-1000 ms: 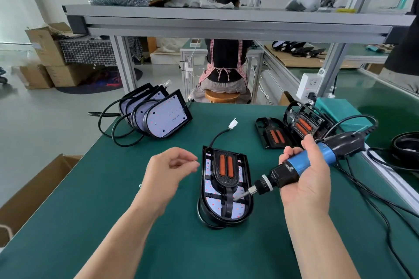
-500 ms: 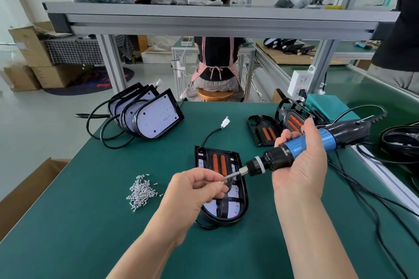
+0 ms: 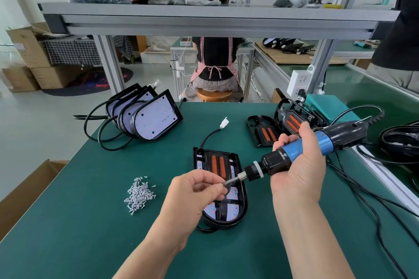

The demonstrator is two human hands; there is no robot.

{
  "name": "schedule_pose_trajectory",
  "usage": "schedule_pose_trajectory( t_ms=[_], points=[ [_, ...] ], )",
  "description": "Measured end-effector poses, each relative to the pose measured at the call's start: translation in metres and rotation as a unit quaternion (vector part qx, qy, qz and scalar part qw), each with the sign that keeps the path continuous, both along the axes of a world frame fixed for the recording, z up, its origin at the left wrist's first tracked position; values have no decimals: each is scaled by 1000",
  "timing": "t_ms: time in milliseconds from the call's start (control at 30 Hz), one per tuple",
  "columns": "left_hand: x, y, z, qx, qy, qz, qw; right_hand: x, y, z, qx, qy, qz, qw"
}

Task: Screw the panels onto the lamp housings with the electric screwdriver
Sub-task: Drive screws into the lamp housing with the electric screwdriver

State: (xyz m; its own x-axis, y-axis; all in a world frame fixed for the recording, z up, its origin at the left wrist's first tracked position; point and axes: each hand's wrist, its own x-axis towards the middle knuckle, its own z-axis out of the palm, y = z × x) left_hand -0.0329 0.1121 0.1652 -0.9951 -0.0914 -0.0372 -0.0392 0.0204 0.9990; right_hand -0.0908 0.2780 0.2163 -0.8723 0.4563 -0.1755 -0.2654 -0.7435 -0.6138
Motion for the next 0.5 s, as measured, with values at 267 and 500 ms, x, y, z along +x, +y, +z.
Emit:
schedule_pose_trajectory(
  t_ms=[267,500],
  points=[
    [3,13,-13,-82,81,55,992,-6,-2,-7,0,-2,-23,1000],
    [3,12,-7,-171,104,52,978,-5,6,-14,55,49,-20,997]
  ],
)
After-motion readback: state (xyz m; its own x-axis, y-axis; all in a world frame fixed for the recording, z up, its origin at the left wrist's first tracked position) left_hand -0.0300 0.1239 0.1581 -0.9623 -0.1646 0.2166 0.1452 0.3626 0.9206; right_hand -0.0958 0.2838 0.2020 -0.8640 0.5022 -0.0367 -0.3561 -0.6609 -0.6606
